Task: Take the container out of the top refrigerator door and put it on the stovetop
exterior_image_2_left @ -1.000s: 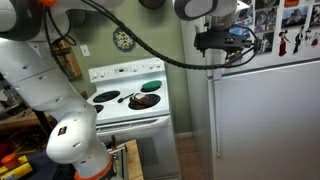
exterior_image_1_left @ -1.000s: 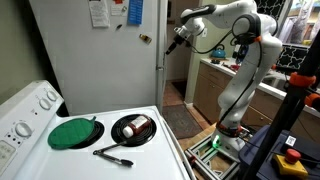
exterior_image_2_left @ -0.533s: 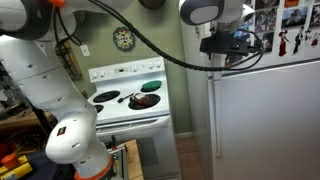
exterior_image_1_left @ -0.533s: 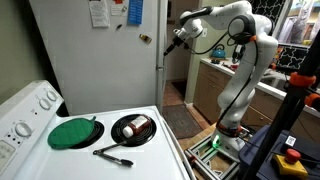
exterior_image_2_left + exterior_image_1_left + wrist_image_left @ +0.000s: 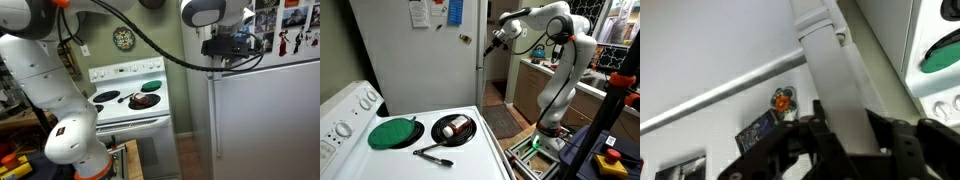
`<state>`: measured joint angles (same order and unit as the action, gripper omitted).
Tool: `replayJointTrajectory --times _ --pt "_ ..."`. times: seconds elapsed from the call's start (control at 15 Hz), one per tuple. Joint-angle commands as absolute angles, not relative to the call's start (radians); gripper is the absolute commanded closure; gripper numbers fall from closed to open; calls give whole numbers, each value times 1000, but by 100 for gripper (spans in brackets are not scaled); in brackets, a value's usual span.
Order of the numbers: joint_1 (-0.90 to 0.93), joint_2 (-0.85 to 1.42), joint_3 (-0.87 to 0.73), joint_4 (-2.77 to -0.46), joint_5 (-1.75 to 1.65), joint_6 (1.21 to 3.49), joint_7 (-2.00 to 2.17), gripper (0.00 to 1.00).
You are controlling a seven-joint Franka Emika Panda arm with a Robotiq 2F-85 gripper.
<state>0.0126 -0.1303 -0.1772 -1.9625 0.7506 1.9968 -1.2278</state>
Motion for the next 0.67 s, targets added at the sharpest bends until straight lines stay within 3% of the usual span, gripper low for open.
replayJointTrajectory --times 0.0,0.6 --pt "-37 -117 -183 -1935 740 1973 -1254 92" --pt "-92 -136 -215 -1929 658 1964 -1248 92"
